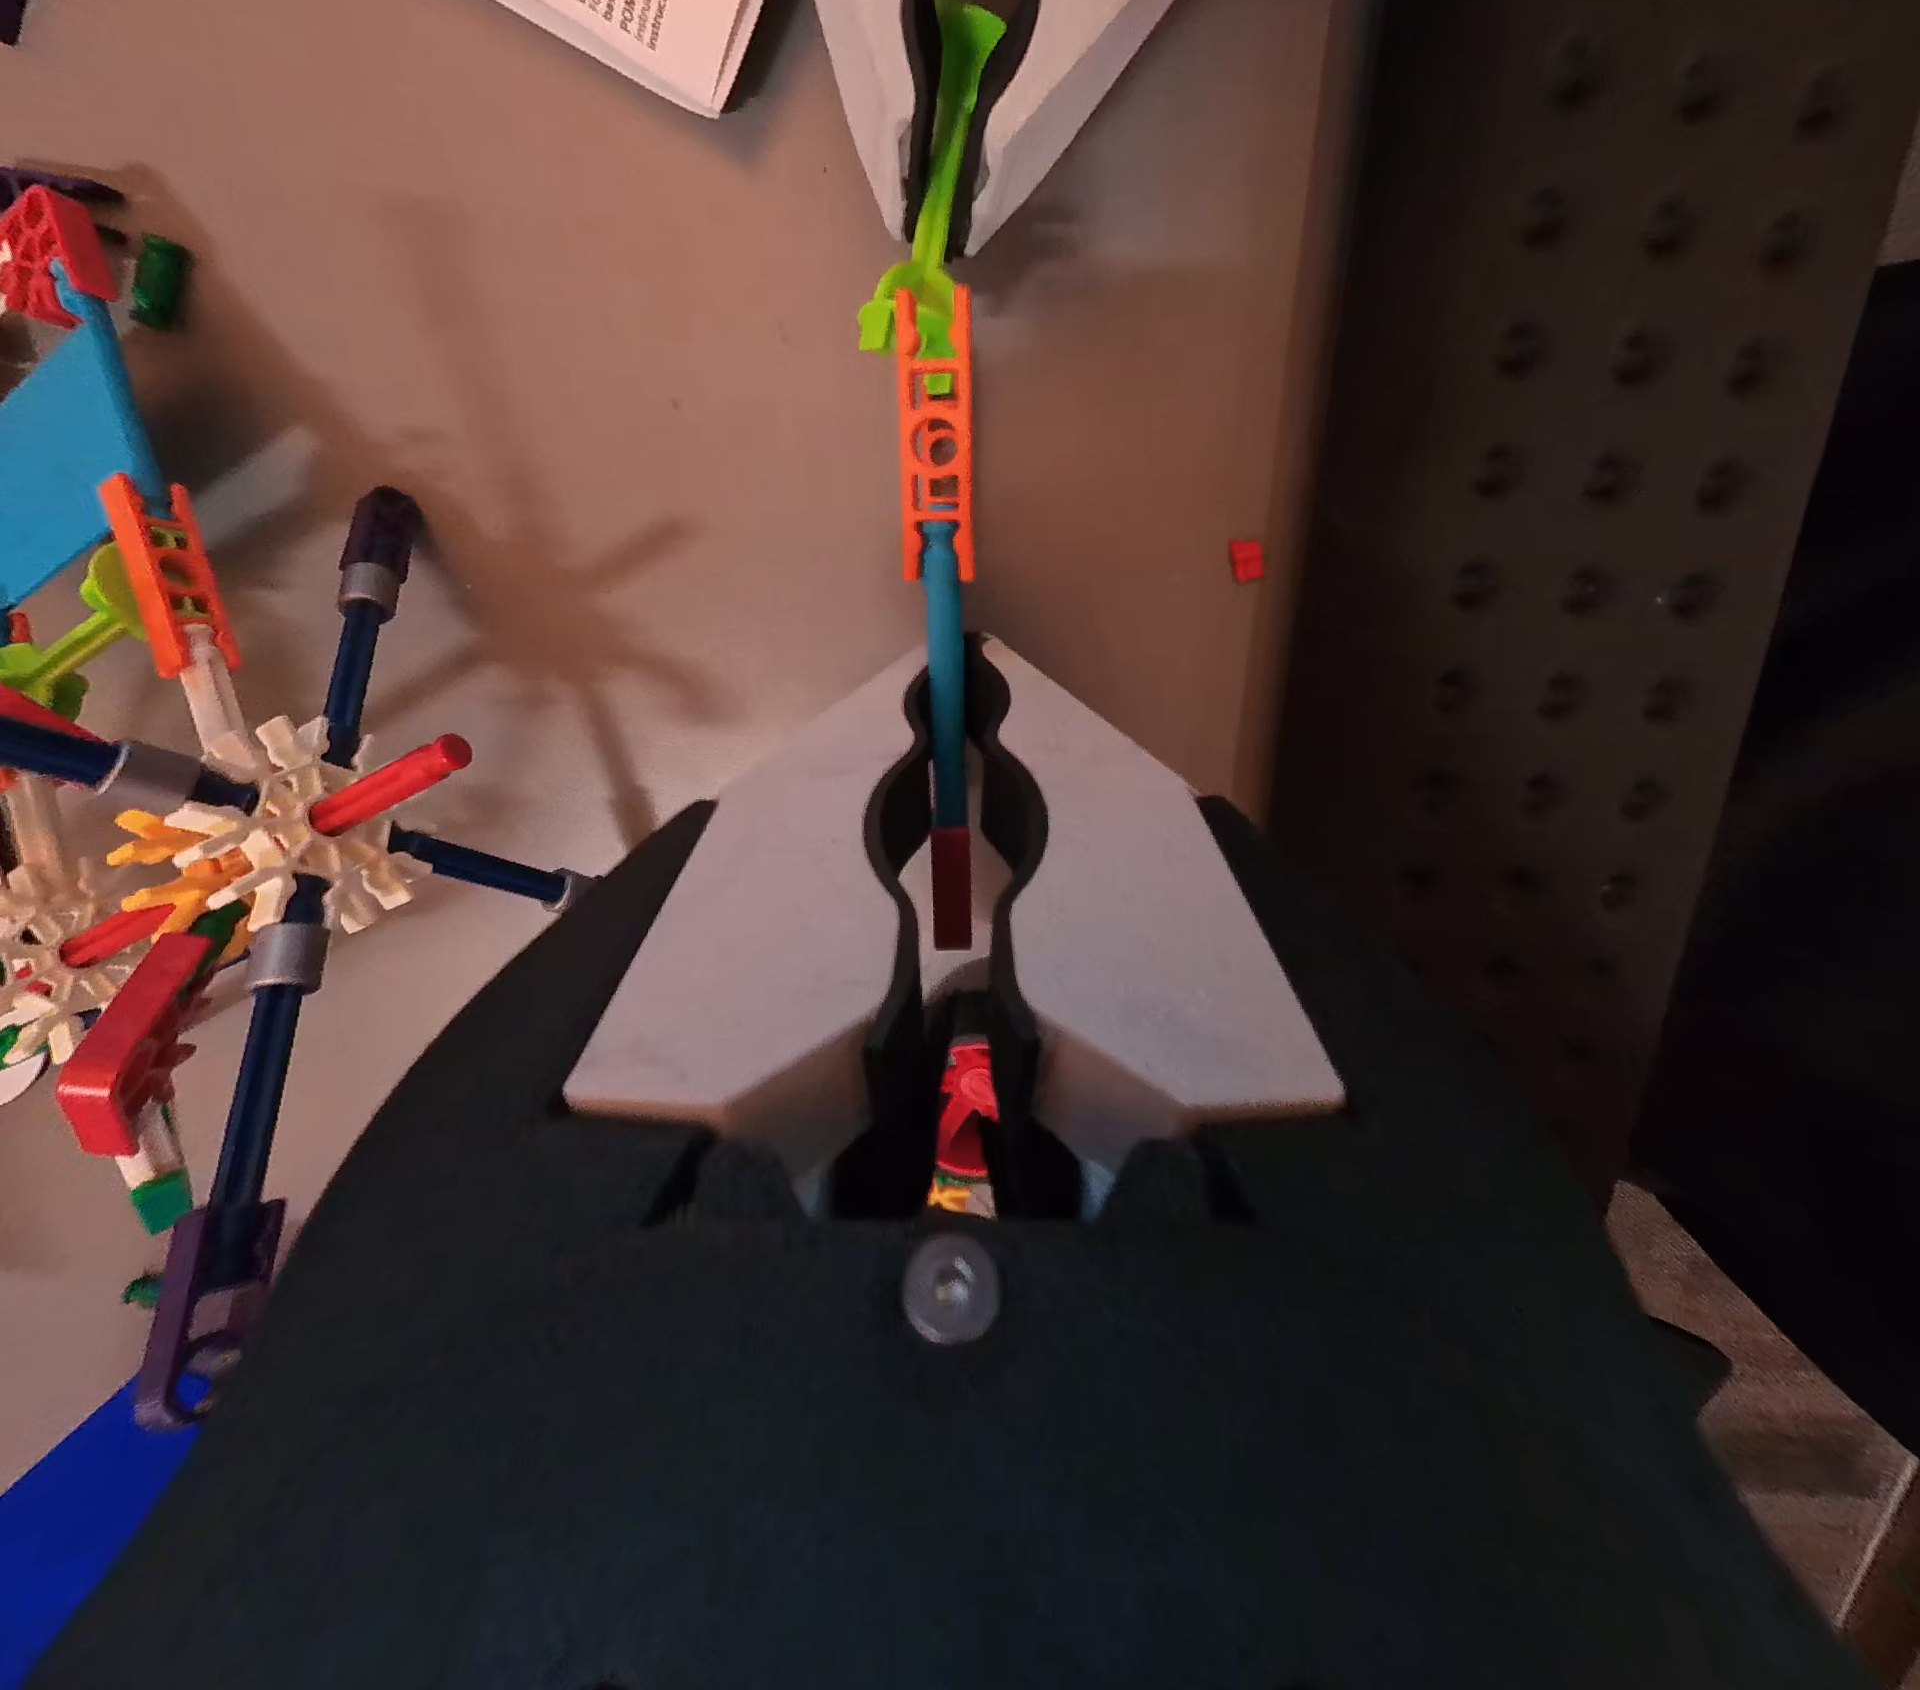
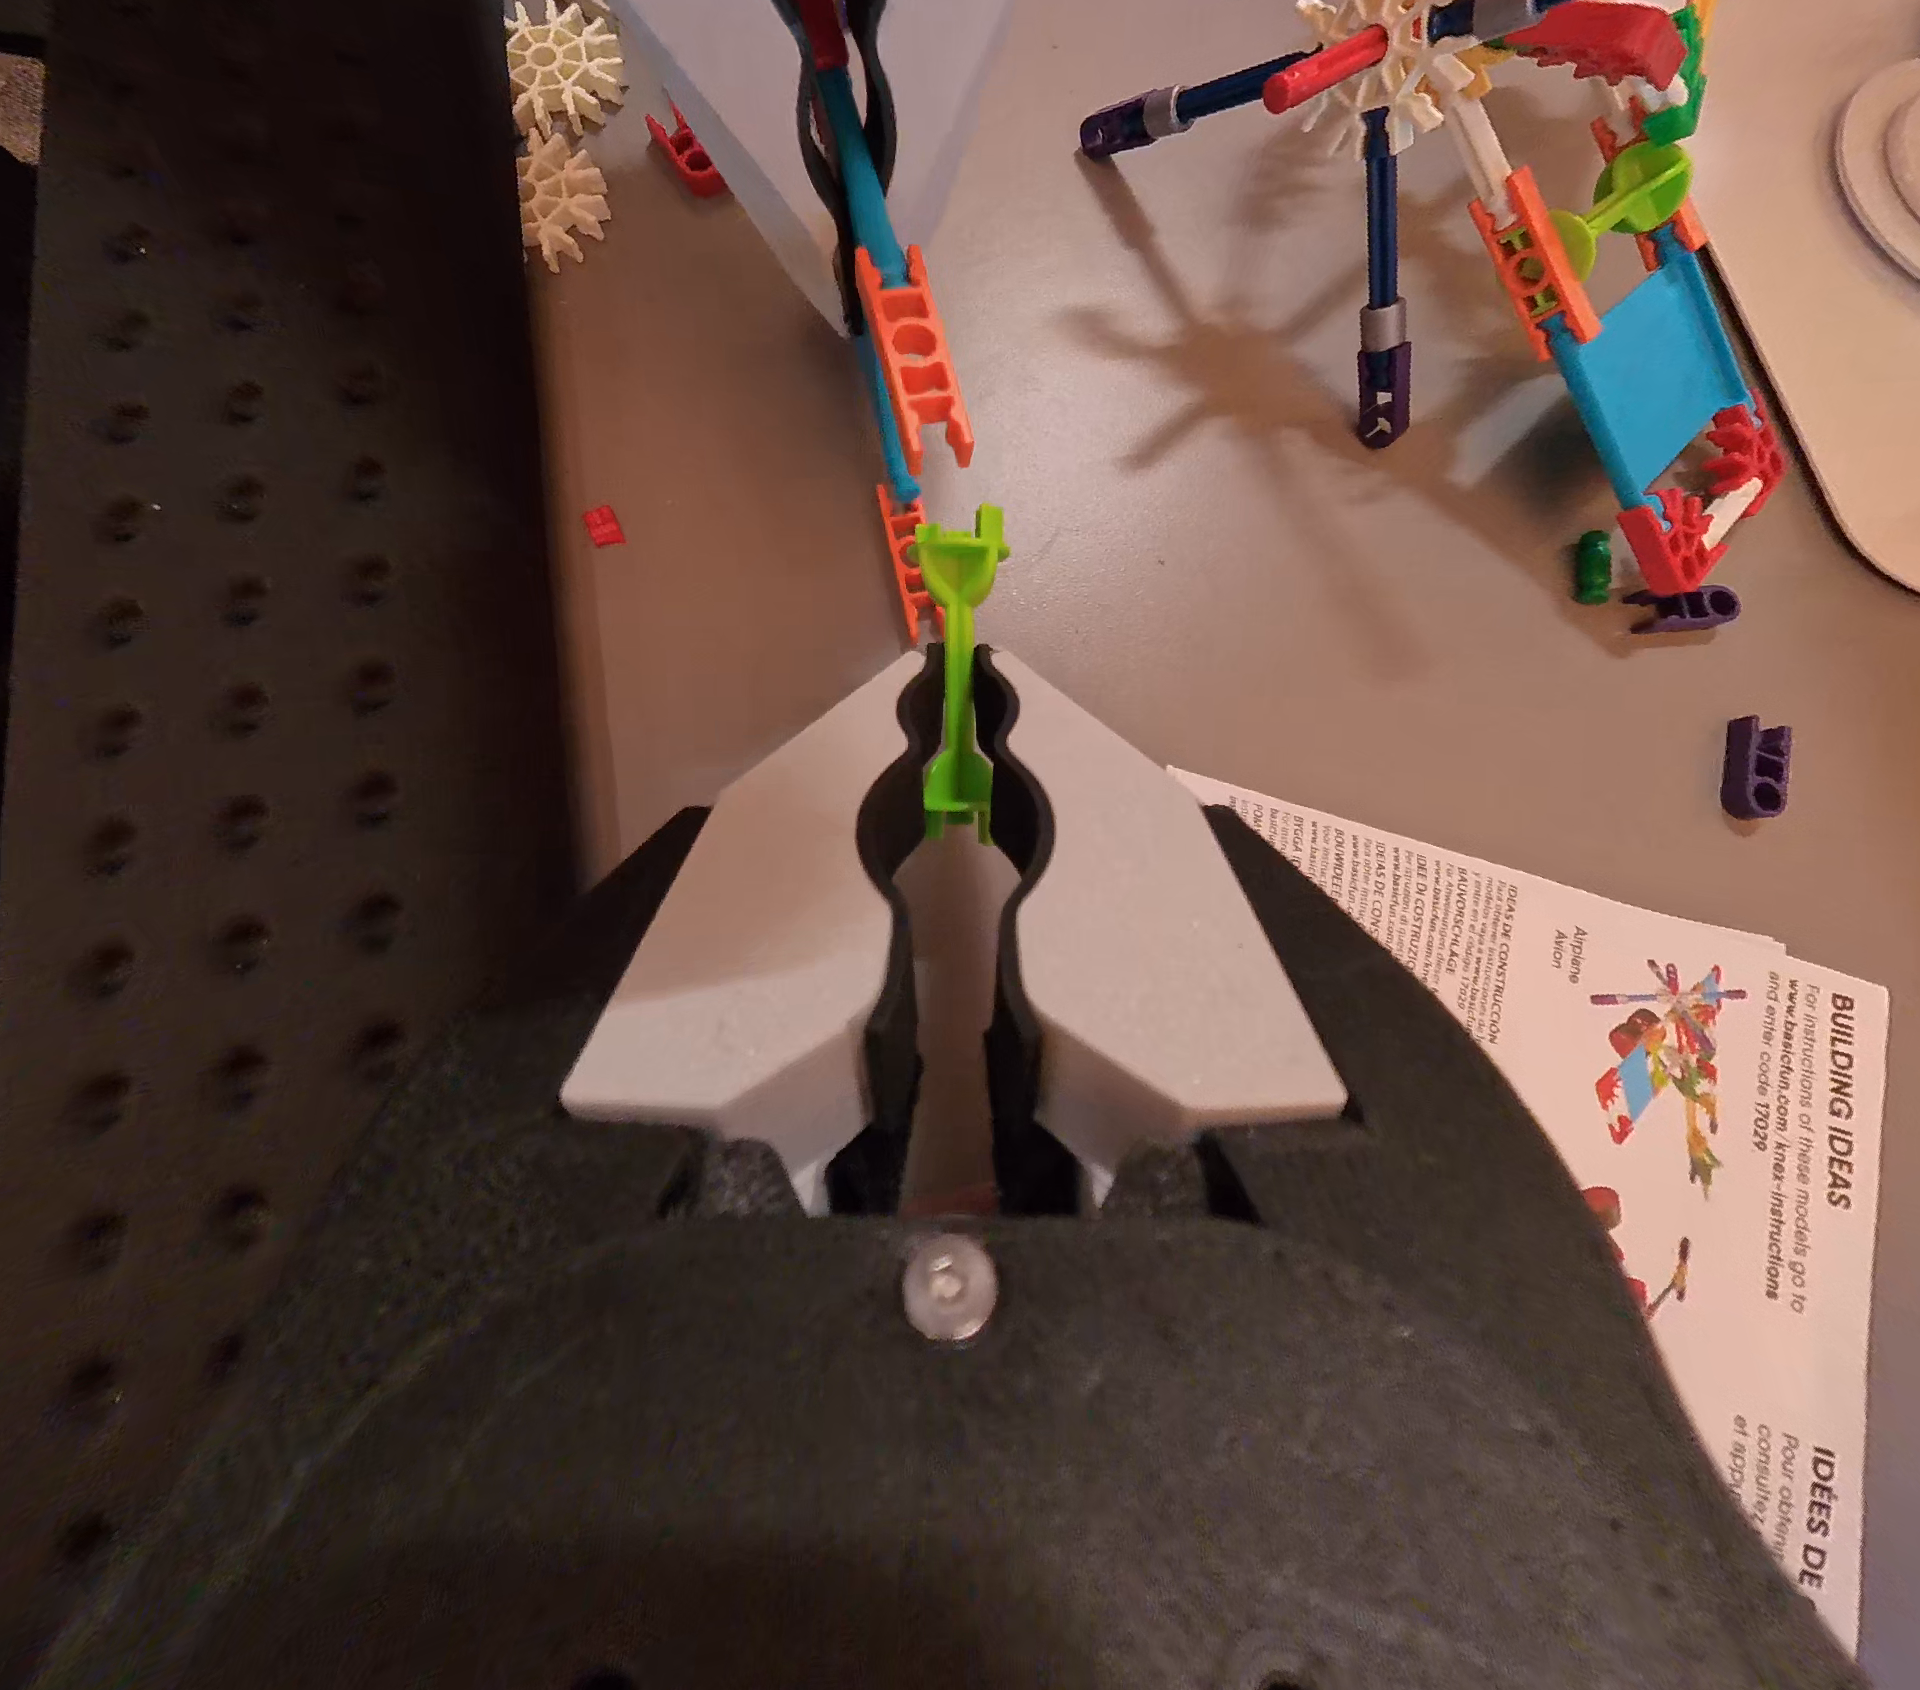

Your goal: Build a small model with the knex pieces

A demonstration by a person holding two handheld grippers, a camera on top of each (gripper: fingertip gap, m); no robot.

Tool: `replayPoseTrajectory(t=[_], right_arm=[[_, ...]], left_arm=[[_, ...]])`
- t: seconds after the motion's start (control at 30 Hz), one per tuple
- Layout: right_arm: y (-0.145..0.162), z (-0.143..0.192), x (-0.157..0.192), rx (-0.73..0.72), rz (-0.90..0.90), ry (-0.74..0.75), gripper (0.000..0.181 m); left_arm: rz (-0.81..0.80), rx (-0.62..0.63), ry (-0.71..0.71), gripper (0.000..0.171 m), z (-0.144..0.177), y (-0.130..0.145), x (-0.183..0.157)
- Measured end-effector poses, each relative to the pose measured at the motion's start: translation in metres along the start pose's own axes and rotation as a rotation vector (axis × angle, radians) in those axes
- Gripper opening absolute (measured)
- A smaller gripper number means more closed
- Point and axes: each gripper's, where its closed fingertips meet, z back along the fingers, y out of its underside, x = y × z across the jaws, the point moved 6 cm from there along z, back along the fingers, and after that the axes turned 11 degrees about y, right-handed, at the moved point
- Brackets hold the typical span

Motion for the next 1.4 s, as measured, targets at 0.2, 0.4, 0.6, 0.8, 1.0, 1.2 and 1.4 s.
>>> replayPoseTrajectory(t=[0.2, 0.4, 0.6, 0.8, 1.0, 1.2, 1.4], right_arm=[[0.0, 0.001, 0.0, -0.003, 0.001, 0.004, 0.002], [0.0, 0.001, 0.0, -0.006, 0.0, 0.003, 0.002], [0.001, 0.002, 0.0, -0.003, -0.003, -0.001, 0.003], [0.002, 0.003, -0.001, -0.004, -0.012, -0.003, 0.002], [0.004, 0.007, 0.001, 0.008, -0.012, -0.006, 0.003], [0.005, 0.029, 0.006, -0.049, -0.013, -0.021, 0.003], [-0.02, 0.065, 0.002, -0.312, 0.025, 0.115, 0.002]], left_arm=[[0.002, 0.021, 0.007, 0.0, -0.006, -0.001, 0.0], [-0.001, 0.036, -0.001, 0.004, -0.008, 0.0, 0.001], [-0.005, -0.01, -0.021, 0.017, -0.002, -0.003, 0.002], [-0.074, -0.036, -0.104, 0.026, 0.005, -0.007, 0.002], [-0.117, -0.053, -0.176, 0.045, 0.014, -0.011, -0.002], [-0.195, -0.239, -0.306, 0.042, 0.04, -0.036, -0.016], [-0.263, -0.382, -0.278, 0.032, 0.041, -0.065, -0.038]])
